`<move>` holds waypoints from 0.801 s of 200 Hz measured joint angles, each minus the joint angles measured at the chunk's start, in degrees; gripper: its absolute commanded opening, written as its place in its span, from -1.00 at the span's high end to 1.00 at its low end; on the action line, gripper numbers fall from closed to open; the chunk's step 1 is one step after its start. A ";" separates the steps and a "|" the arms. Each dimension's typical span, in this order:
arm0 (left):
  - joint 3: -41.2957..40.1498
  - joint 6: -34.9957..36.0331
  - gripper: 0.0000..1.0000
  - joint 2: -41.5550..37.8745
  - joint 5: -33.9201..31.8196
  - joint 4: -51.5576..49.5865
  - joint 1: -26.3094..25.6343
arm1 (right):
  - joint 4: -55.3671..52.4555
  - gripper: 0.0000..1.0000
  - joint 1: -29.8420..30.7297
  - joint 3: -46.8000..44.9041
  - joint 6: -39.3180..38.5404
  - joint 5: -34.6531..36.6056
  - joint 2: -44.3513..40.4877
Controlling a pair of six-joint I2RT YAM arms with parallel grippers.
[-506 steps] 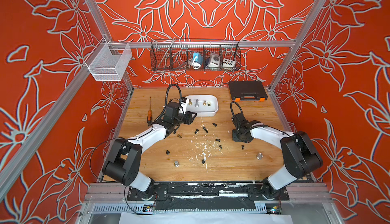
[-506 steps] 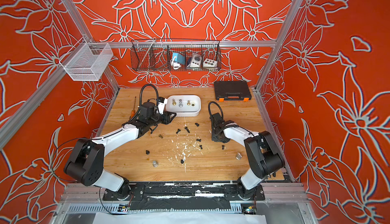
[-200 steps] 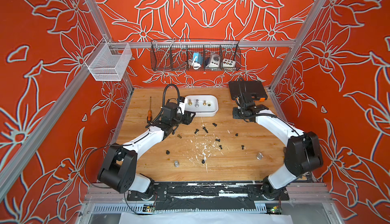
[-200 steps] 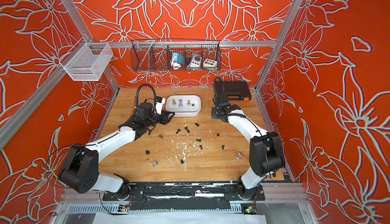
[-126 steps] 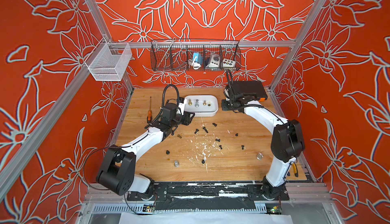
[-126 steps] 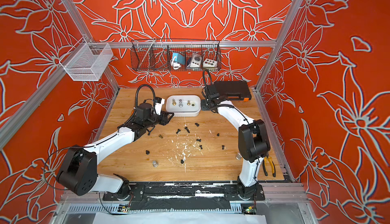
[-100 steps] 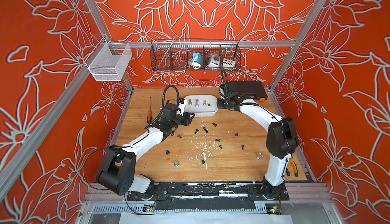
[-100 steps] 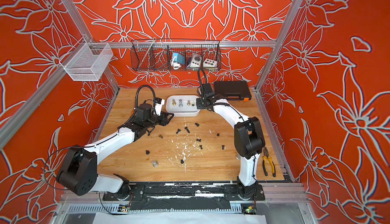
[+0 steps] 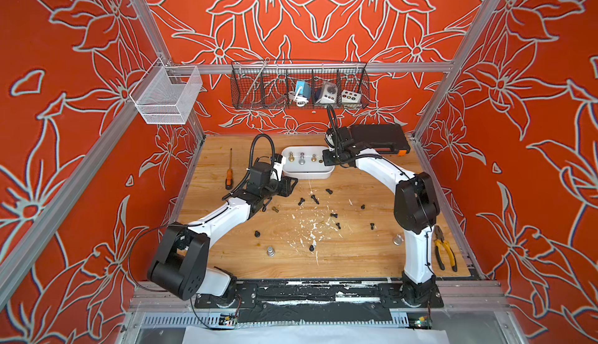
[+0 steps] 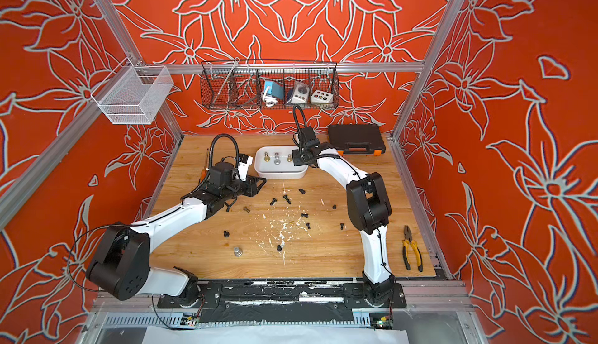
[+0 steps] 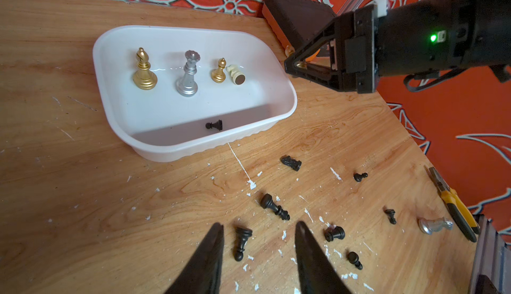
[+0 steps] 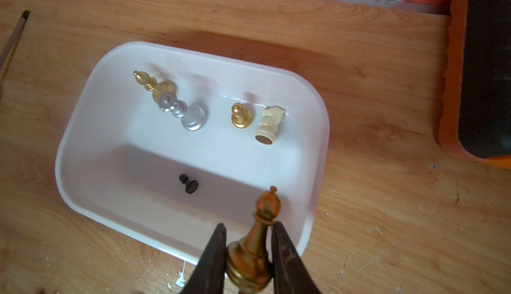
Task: Put the chess pieces into the storage box
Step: Place the chess piece in the storage box.
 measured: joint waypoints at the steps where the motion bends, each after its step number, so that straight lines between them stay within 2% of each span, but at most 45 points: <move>1: 0.02 0.00 0.14 0.00 0.00 0.02 0.00 | -0.02 0.43 0.00 0.11 -0.02 -0.02 0.09; 38: -0.26 -0.24 0.14 -0.02 0.00 0.44 0.00 | -0.20 0.38 0.22 1.81 -0.48 -0.68 1.70; 86: -0.83 -0.28 0.14 -0.02 0.00 0.61 0.00 | -0.57 0.21 0.37 2.05 -0.96 -0.81 1.86; 160: -0.83 -0.44 0.14 -0.07 0.00 0.61 0.00 | -0.87 0.15 0.37 2.08 -1.01 -1.16 1.86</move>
